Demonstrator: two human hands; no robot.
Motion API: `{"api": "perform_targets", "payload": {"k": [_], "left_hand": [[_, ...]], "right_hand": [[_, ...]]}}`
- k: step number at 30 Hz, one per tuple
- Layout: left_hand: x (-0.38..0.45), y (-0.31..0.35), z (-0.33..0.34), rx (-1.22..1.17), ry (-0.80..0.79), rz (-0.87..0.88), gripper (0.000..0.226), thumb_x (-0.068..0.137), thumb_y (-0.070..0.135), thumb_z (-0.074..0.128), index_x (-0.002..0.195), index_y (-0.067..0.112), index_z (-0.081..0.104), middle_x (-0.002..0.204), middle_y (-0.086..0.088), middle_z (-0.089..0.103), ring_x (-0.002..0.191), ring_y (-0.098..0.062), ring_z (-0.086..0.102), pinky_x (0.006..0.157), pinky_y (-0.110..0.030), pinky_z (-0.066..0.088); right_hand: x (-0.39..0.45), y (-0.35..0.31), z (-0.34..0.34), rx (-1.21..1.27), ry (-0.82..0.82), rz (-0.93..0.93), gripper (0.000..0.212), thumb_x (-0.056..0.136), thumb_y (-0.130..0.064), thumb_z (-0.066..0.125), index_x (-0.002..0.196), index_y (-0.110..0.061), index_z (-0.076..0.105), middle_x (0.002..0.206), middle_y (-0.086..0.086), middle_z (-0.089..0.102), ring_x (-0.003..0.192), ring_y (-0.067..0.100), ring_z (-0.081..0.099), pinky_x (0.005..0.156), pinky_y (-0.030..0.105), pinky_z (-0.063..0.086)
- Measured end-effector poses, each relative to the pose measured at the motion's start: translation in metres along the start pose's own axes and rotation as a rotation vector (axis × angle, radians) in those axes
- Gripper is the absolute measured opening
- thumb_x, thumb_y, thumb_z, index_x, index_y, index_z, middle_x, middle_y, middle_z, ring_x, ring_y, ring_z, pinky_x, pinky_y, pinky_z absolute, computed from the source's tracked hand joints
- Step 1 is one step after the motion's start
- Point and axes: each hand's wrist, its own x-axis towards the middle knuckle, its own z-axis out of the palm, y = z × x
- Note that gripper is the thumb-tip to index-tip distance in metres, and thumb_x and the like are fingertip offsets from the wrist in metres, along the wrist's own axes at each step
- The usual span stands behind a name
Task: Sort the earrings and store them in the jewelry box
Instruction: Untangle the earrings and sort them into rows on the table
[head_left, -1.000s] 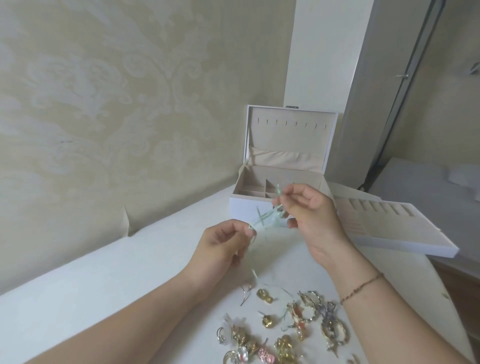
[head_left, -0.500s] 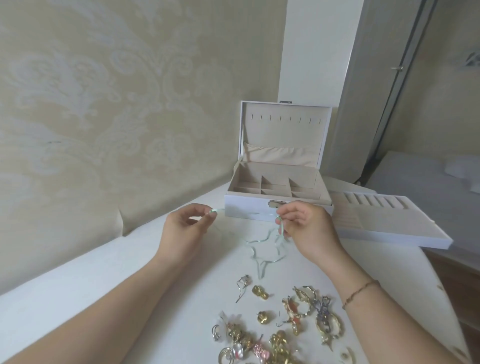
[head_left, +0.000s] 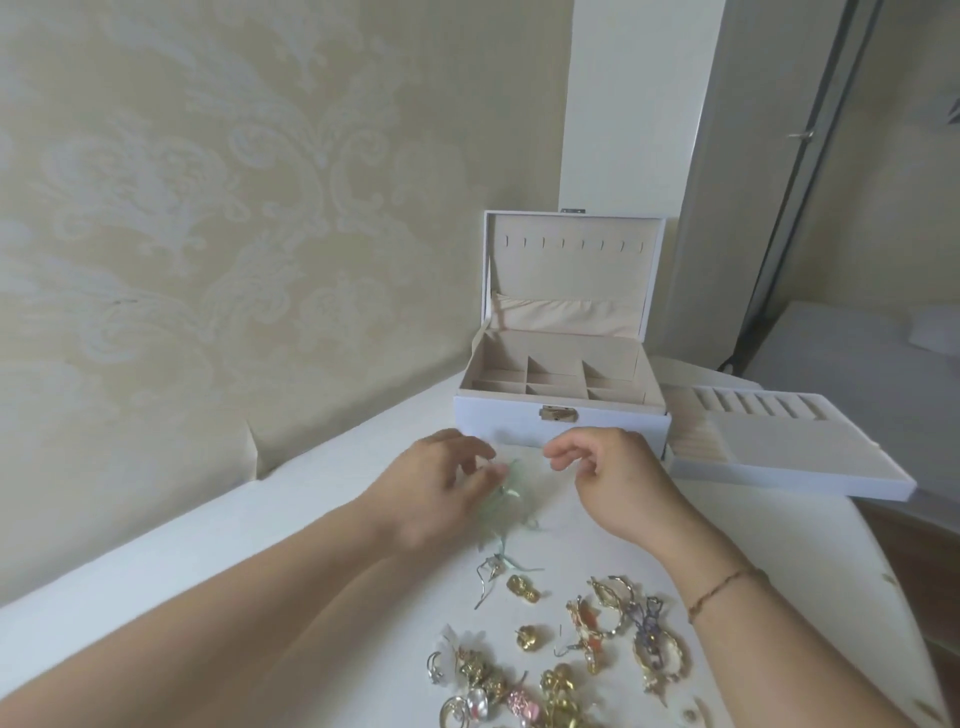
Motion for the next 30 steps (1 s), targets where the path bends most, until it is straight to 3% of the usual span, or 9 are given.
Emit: {"api": "perform_targets", "payload": {"k": [2,5,7,10,13,16,20,24,30], "left_hand": [[0.005,0.006,0.004,0.157,-0.063,0.111,0.073,0.081,0.079,0.026,0.134,0.035,0.050,0.122,0.011,0.049,0.110,-0.010,0.044,0.096,-0.028,0.037],[0.013,0.007,0.016,0.299,-0.178,0.280,0.076,0.076,0.085,0.029,0.135,0.040,0.047,0.137,0.013,0.042,0.124,-0.011,0.036,0.104,-0.032,0.032],[0.018,-0.001,0.016,0.269,-0.171,0.348,0.063,0.082,0.079,0.038,0.125,0.038,0.058,0.129,0.011,0.053,0.117,-0.014,0.047,0.099,-0.036,0.042],[0.016,-0.024,0.009,0.297,-0.006,0.402,0.041,0.088,0.062,0.047,0.104,0.031,0.069,0.107,0.009,0.064,0.094,-0.019,0.058,0.079,-0.039,0.051],[0.009,-0.047,0.003,0.182,0.124,0.289,0.036,0.084,0.049,0.049,0.096,0.024,0.071,0.093,0.007,0.065,0.083,-0.018,0.058,0.076,-0.034,0.050],[0.010,-0.052,0.003,0.013,0.181,0.175,0.042,0.083,0.047,0.045,0.104,0.021,0.071,0.087,0.006,0.064,0.084,-0.016,0.058,0.077,-0.026,0.043],[0.010,-0.052,0.005,-0.029,0.116,0.215,0.039,0.089,0.055,0.046,0.110,0.031,0.068,0.109,0.016,0.059,0.108,-0.015,0.049,0.097,-0.031,0.038],[0.006,-0.050,0.003,0.013,-0.040,0.365,0.039,0.079,0.053,0.063,0.112,0.032,0.066,0.115,0.019,0.056,0.113,-0.014,0.050,0.099,-0.039,0.041],[0.002,-0.031,0.010,-0.050,-0.023,0.518,0.034,0.087,0.042,0.059,0.103,0.015,0.072,0.105,0.002,0.065,0.102,-0.013,0.058,0.093,-0.016,0.041]], "right_hand": [[-0.002,-0.001,0.000,-0.039,-0.015,0.007,0.053,0.080,0.009,0.041,0.096,-0.032,0.070,0.088,-0.016,0.069,0.079,0.004,0.060,0.071,0.019,0.048],[-0.003,-0.005,-0.007,-0.013,-0.005,0.019,0.052,0.080,0.009,0.042,0.096,-0.032,0.069,0.086,-0.014,0.069,0.073,0.005,0.057,0.069,0.019,0.049],[-0.004,-0.009,-0.011,-0.011,-0.026,0.012,0.047,0.082,0.006,0.044,0.095,-0.031,0.069,0.084,-0.012,0.070,0.071,0.005,0.055,0.065,0.017,0.045],[-0.010,-0.021,-0.016,-0.025,-0.096,-0.034,0.038,0.085,-0.001,0.049,0.095,-0.031,0.070,0.084,-0.013,0.069,0.072,0.007,0.057,0.065,0.019,0.045],[-0.018,-0.040,-0.021,-0.020,-0.209,-0.117,0.031,0.086,-0.008,0.055,0.090,-0.036,0.069,0.083,-0.015,0.069,0.077,0.007,0.060,0.069,0.017,0.046],[-0.025,-0.054,-0.016,-0.032,-0.394,-0.184,0.024,0.088,-0.019,0.061,0.090,-0.042,0.068,0.091,-0.019,0.067,0.076,0.006,0.060,0.073,0.017,0.049],[-0.033,-0.063,0.000,-0.126,-0.604,-0.250,0.025,0.085,-0.025,0.066,0.107,-0.039,0.066,0.102,-0.018,0.058,0.086,-0.001,0.053,0.085,0.022,0.047],[-0.037,-0.070,0.006,-0.188,-0.640,-0.284,0.020,0.084,-0.020,0.068,0.102,-0.029,0.070,0.095,-0.015,0.056,0.079,-0.004,0.050,0.079,0.017,0.044],[-0.047,-0.081,-0.012,-0.140,-0.911,-0.201,0.021,0.085,-0.017,0.069,0.100,-0.030,0.072,0.095,-0.009,0.068,0.074,0.000,0.059,0.074,0.021,0.052]]}}
